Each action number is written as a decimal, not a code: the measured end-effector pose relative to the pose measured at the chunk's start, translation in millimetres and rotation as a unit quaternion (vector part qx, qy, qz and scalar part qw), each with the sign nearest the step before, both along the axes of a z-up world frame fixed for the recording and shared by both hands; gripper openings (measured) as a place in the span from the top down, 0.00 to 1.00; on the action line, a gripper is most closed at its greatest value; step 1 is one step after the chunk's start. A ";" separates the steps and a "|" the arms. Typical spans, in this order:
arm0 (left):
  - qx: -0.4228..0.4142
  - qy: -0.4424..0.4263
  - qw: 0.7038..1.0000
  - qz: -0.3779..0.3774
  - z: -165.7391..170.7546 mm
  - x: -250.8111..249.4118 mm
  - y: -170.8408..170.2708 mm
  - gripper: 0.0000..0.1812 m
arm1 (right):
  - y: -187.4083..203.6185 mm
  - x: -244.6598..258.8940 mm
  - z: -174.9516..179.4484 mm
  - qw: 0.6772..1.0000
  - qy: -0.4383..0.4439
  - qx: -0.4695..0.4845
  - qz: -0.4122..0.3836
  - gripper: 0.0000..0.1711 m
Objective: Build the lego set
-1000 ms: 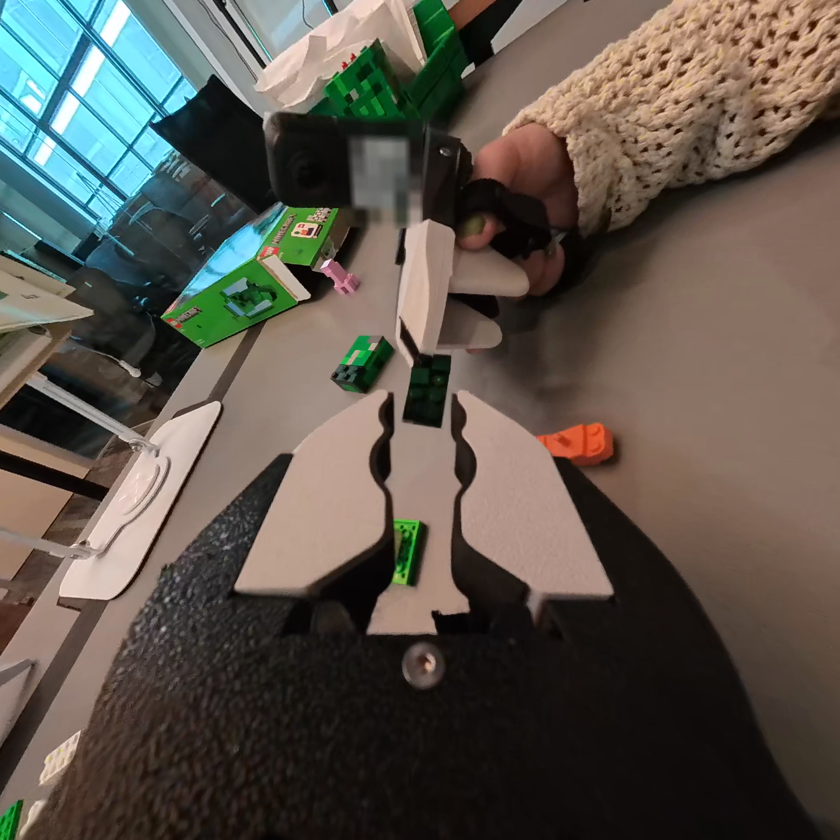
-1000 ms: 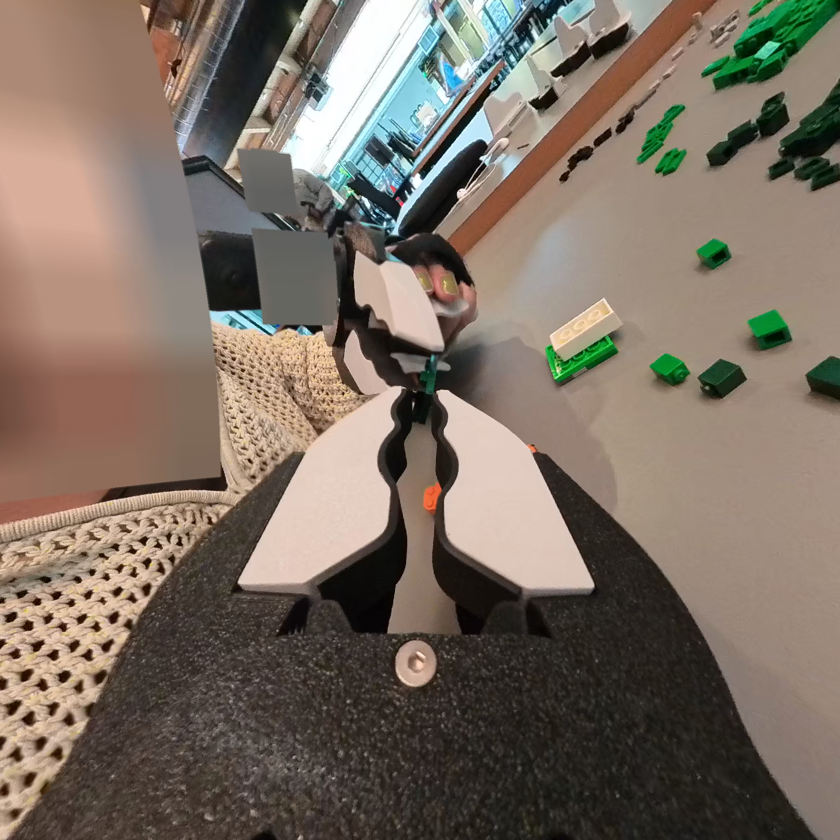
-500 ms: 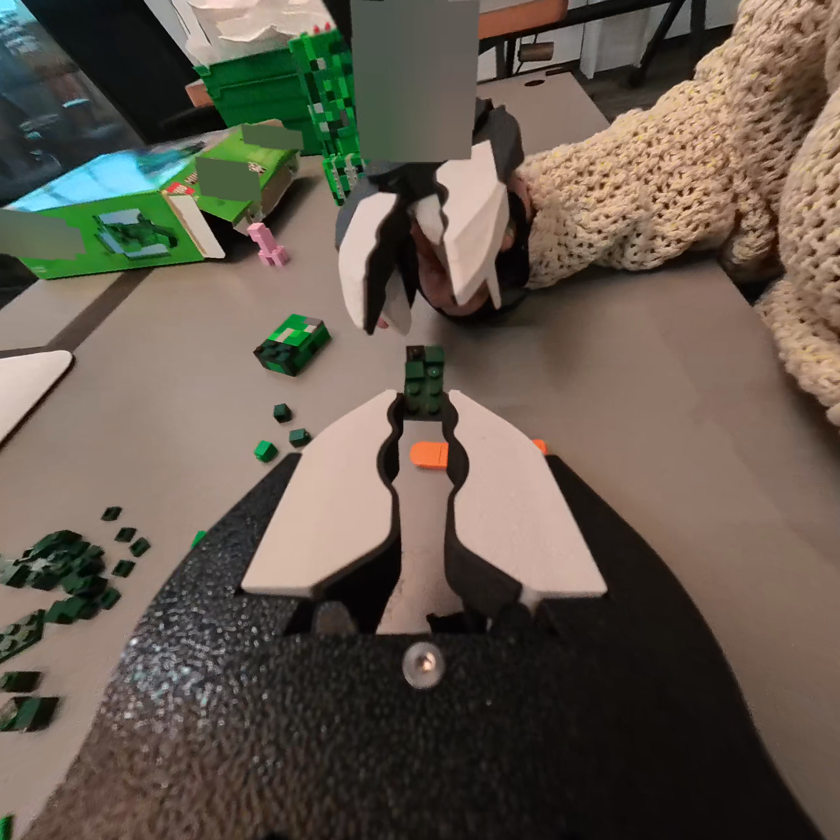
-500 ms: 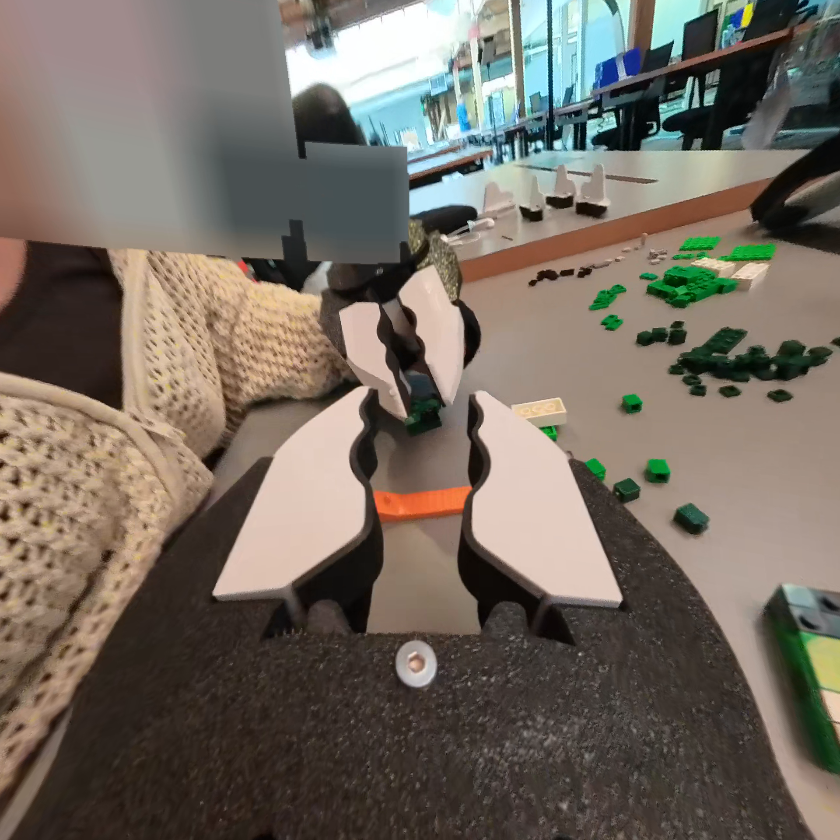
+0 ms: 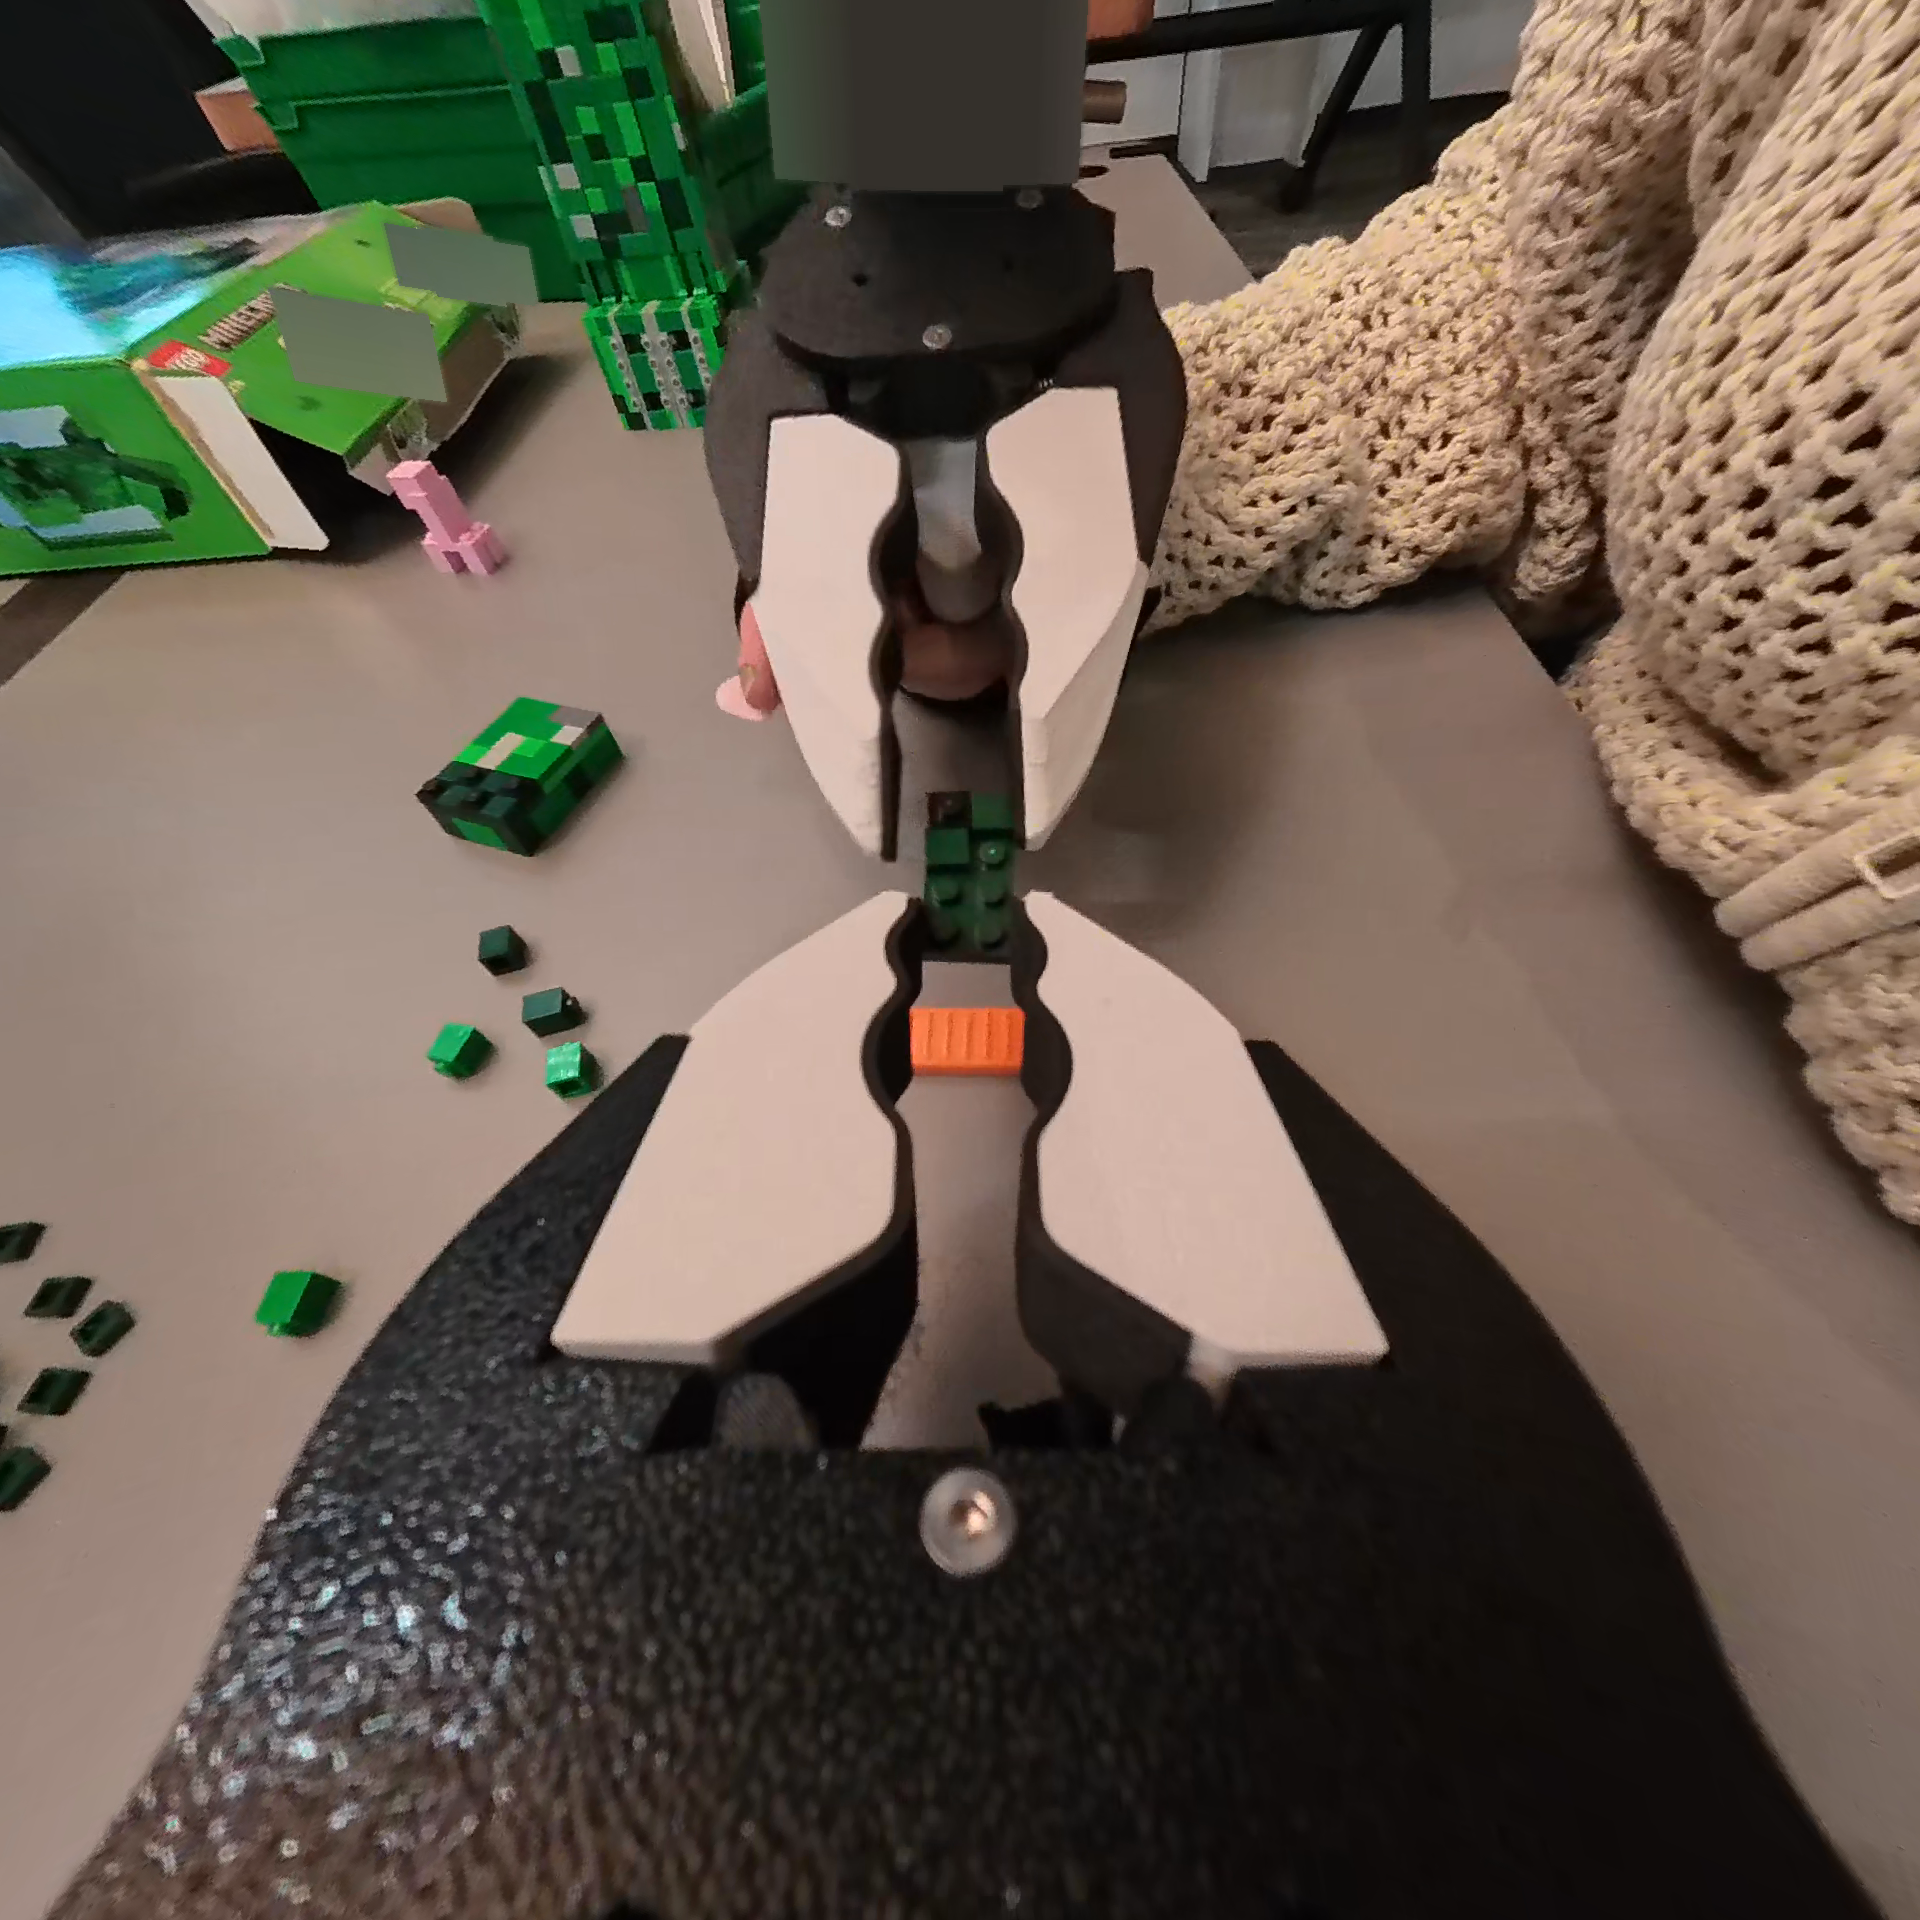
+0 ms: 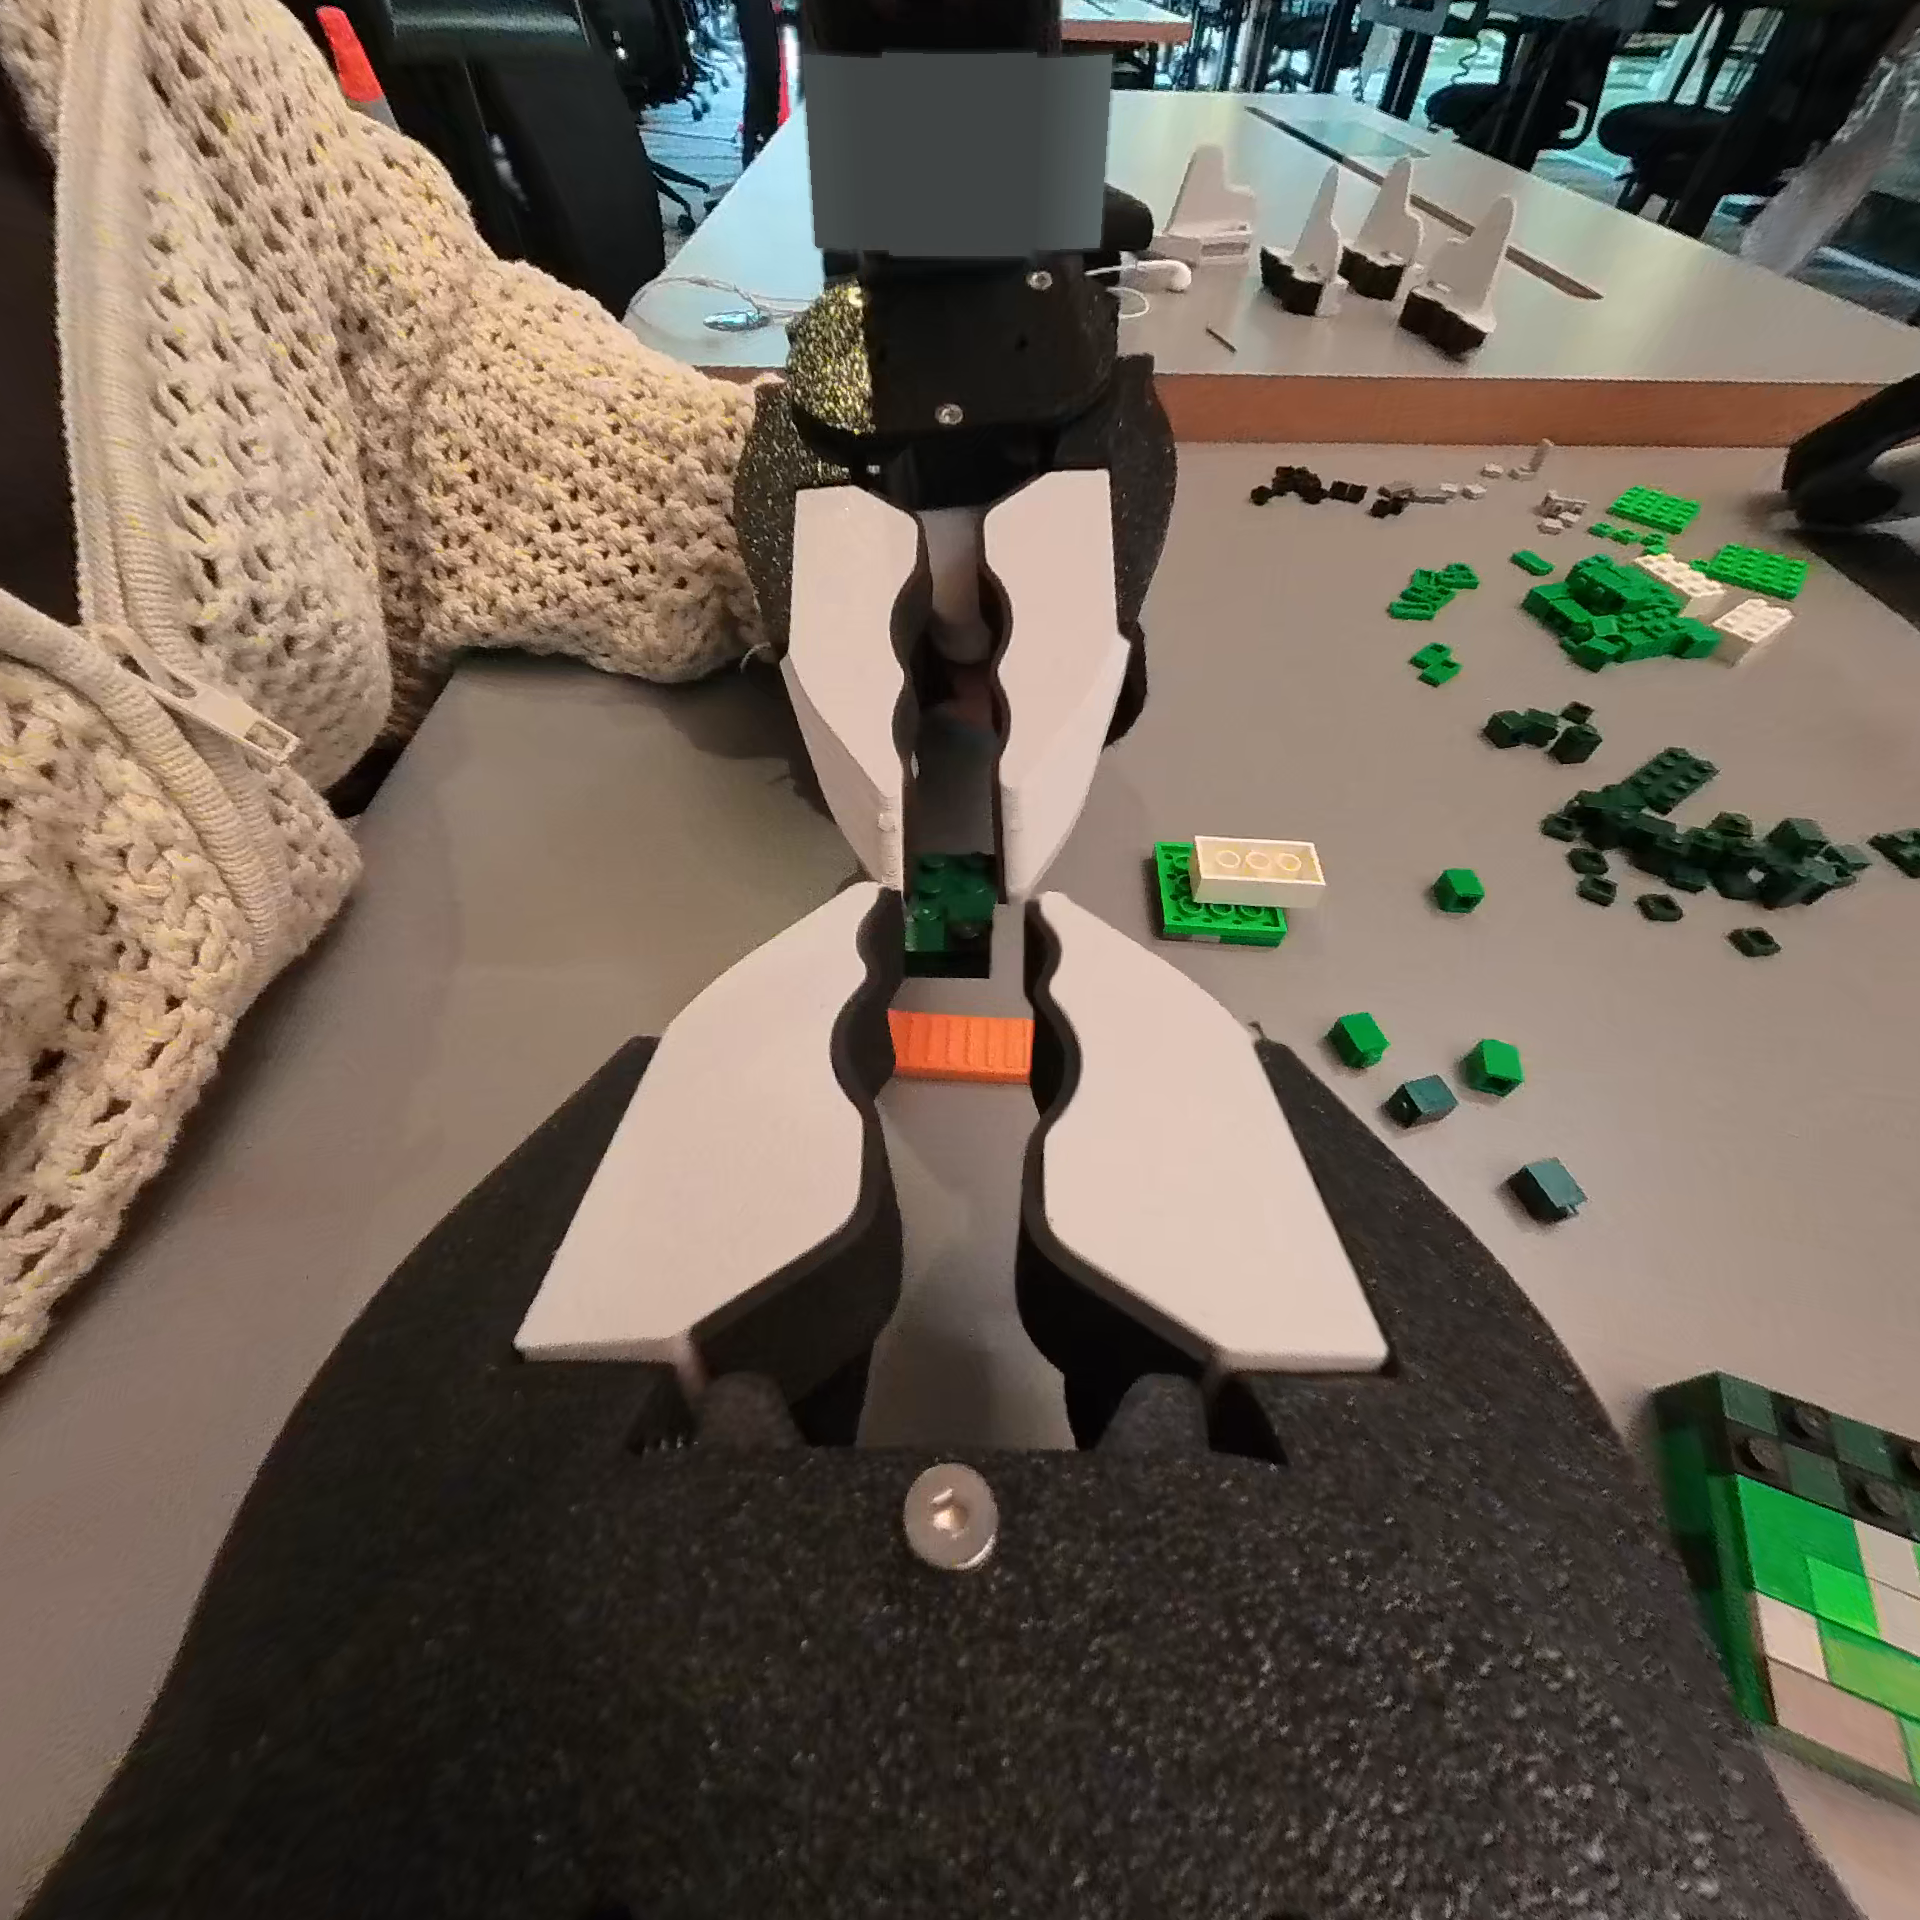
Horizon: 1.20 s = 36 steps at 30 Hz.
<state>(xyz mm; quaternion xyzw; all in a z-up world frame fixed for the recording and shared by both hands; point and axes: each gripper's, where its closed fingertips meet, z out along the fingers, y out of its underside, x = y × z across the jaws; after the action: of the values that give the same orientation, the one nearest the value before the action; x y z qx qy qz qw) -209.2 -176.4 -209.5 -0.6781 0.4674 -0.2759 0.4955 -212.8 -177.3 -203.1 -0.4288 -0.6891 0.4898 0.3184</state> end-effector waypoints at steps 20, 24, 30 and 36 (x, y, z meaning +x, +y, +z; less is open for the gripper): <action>0.001 -0.016 1.000 0.014 3.8 -4.2 3.0 0.91 | 4.7 2.8 2.2 1.000 0.018 0.023 -0.004 0.91; 0.008 -0.022 0.999 0.025 7.3 -6.1 5.1 0.91 | 7.9 0.3 5.3 0.999 0.027 0.026 -0.020 0.91; 0.019 -0.032 0.998 0.050 13.0 -10.4 10.1 0.91 | 12.6 -3.7 10.3 0.998 0.041 0.028 -0.047 0.90; 0.016 -0.048 0.997 0.053 15.6 -9.1 10.6 0.91 | 13.3 -2.4 13.2 0.998 0.049 0.016 -0.044 0.91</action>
<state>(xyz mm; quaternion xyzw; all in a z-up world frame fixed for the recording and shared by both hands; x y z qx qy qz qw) -218.3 -165.9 -193.8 -0.6798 0.4107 -0.2740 0.5423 -215.2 -164.0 -189.8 -0.4290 -0.6605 0.4851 0.3799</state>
